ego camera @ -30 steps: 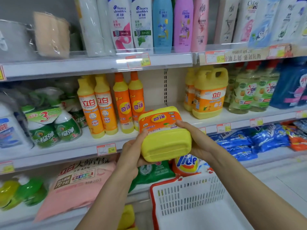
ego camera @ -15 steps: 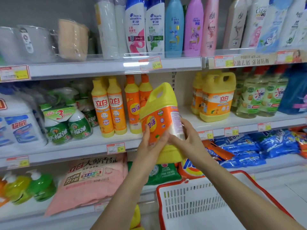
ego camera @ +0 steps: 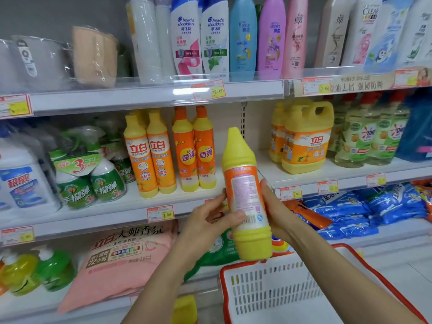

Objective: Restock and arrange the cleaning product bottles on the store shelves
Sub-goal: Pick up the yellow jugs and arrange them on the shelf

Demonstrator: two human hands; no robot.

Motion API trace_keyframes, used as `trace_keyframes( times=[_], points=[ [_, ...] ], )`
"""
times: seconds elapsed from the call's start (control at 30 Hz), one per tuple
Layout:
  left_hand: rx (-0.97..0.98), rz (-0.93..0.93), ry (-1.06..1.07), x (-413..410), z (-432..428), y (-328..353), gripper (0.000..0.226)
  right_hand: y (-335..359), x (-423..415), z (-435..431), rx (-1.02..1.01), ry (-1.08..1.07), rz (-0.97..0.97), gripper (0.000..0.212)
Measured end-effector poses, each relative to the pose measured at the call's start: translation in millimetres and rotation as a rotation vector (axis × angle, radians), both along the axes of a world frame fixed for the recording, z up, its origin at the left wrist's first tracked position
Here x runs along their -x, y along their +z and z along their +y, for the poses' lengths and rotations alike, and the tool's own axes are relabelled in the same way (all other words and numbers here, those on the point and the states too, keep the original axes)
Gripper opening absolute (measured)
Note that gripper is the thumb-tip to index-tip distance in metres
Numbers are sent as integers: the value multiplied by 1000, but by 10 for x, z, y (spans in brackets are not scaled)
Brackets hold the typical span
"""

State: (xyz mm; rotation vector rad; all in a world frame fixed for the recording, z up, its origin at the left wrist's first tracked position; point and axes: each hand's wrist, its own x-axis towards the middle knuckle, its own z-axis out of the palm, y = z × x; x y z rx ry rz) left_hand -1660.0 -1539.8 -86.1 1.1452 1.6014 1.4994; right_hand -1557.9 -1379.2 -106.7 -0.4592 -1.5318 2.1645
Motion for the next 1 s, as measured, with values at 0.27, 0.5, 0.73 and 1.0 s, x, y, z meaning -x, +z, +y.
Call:
trace_keyframes(
  times=[0.27,0.5,0.73,1.0],
  points=[
    [-65,-171,208,-39,146,-185,54,-80,23,-112,-371,-315,-191,89],
    [-121,-404,167,131,102,-405,43,-57,-183,16,-328,-230,-183,60],
    [-96,98,393,56,183,-377,50,229,-142,-187,-618,-646,-42,50],
    [114,869,511,-143,174,-489,79,385,69,-418,-170,-447,7,60]
  ],
)
